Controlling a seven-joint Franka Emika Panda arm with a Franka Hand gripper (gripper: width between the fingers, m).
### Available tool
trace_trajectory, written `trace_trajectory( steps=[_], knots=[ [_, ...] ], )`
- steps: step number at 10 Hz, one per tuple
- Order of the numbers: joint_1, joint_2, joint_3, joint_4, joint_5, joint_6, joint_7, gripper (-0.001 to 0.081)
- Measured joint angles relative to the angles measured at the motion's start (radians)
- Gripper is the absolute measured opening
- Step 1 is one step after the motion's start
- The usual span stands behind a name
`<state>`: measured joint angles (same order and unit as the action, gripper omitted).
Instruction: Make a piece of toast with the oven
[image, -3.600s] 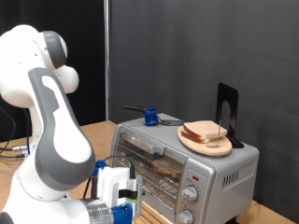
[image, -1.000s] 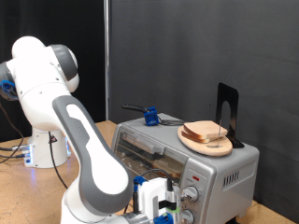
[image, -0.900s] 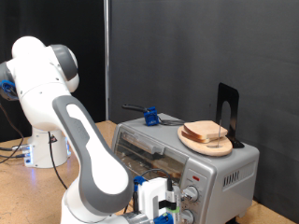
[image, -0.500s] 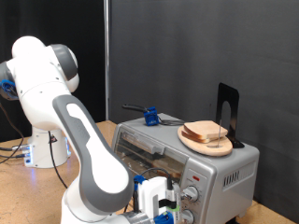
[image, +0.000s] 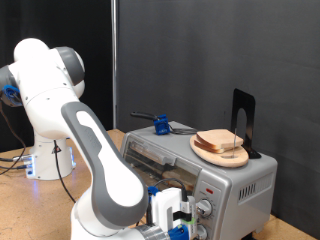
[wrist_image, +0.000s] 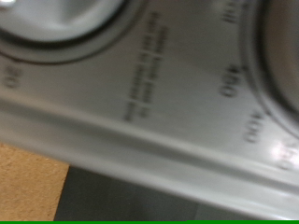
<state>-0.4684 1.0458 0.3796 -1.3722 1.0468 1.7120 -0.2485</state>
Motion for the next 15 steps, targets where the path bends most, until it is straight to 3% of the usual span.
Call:
trace_trajectory(
  steps=[2, 6, 10, 15],
  knots=[
    [0.000, 0.000, 0.000, -0.009, 0.001, 0.027, -0.024, 0.0096],
    [-0.002, -0.004, 0.002, -0.016, 0.005, 0.034, -0.086, 0.0097],
    [-0.003, -0.048, 0.003, -0.070, 0.006, 0.099, -0.263, 0.0098],
    [-0.003, -0.056, 0.003, -0.080, 0.006, 0.110, -0.278, 0.0101]
  ],
)
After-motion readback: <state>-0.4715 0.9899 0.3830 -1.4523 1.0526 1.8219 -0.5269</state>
